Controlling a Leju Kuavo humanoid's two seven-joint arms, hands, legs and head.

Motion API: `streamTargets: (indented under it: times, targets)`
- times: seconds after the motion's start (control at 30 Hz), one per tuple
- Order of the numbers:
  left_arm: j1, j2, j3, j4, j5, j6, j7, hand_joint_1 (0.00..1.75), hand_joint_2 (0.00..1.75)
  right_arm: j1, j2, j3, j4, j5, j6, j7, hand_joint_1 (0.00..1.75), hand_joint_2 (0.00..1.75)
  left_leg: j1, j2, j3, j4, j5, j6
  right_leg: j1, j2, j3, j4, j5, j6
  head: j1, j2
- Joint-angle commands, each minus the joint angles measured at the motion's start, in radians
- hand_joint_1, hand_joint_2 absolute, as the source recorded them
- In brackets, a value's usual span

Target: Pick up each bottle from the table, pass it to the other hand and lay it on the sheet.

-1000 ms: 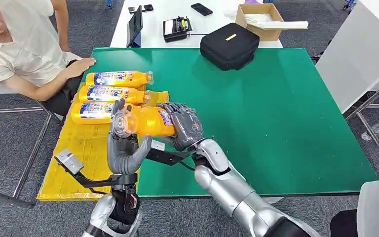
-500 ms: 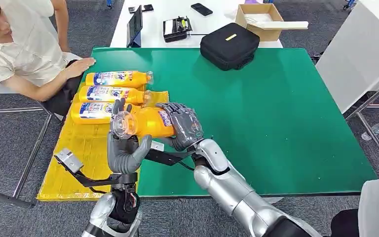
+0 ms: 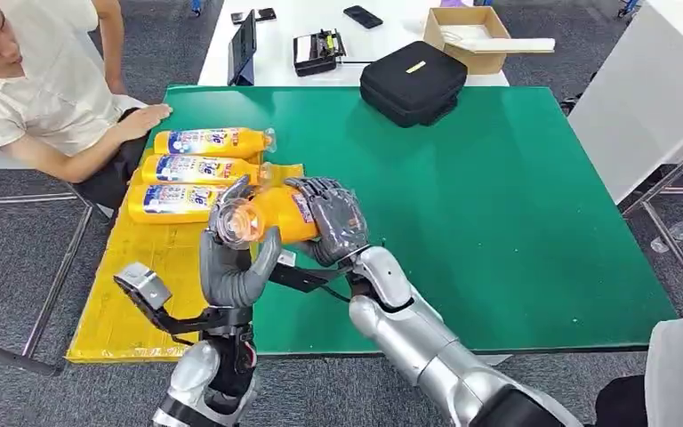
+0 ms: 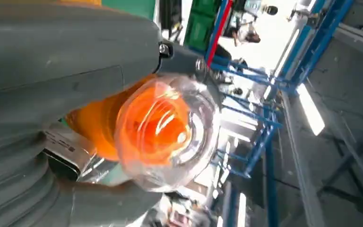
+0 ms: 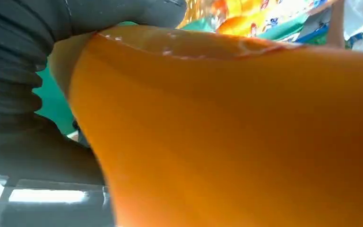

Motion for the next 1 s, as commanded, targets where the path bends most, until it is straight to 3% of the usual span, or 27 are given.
streamTargets:
  times: [0.03,0.67,0.8,0.87,1.0]
  targets:
    - [-0.08,-0.022,-0.049,0.1,-0.007,0.003,0.021,1.75,1.75,-0.069,0.006,0.052,0.124,0.026,0.004,0.007,1.75,1.75,0.001,0.0,0.003,0.0,-0.001,0.0,0.002,-0.002,0.004,0.0,-0.001,-0.004,0.0,0.0]
    - [-0.08,-0.021,-0.034,0.085,0.037,-0.059,0.048,1.75,1.75,-0.085,0.018,0.048,0.15,0.046,-0.003,0.012,1.75,1.75,0.0,0.0,0.002,0.0,-0.001,0.0,0.001,-0.001,0.002,0.0,-0.001,-0.002,0.0,0.0]
    - [-0.061,-0.012,-0.019,0.014,0.047,-0.086,0.003,1.75,1.75,-0.059,0.027,0.017,0.144,-0.021,0.025,-0.036,1.4,1.75,0.001,0.001,0.003,0.001,-0.002,0.0,0.001,-0.001,0.004,0.0,-0.001,-0.003,0.0,0.0]
    - [-0.053,-0.004,-0.019,-0.005,0.038,-0.085,0.015,1.75,1.75,-0.043,0.025,0.009,0.127,-0.059,0.051,-0.049,1.33,1.75,0.0,0.001,0.002,0.0,-0.001,0.0,0.001,0.0,0.002,0.0,-0.001,-0.003,0.0,0.0]
    - [-0.057,0.002,-0.022,0.006,0.008,-0.064,0.005,1.75,1.75,-0.01,0.009,-0.035,0.147,-0.12,0.052,-0.063,0.91,1.75,0.001,-0.001,0.004,0.0,-0.001,0.0,0.002,-0.003,0.006,-0.001,-0.002,-0.004,0.0,0.0]
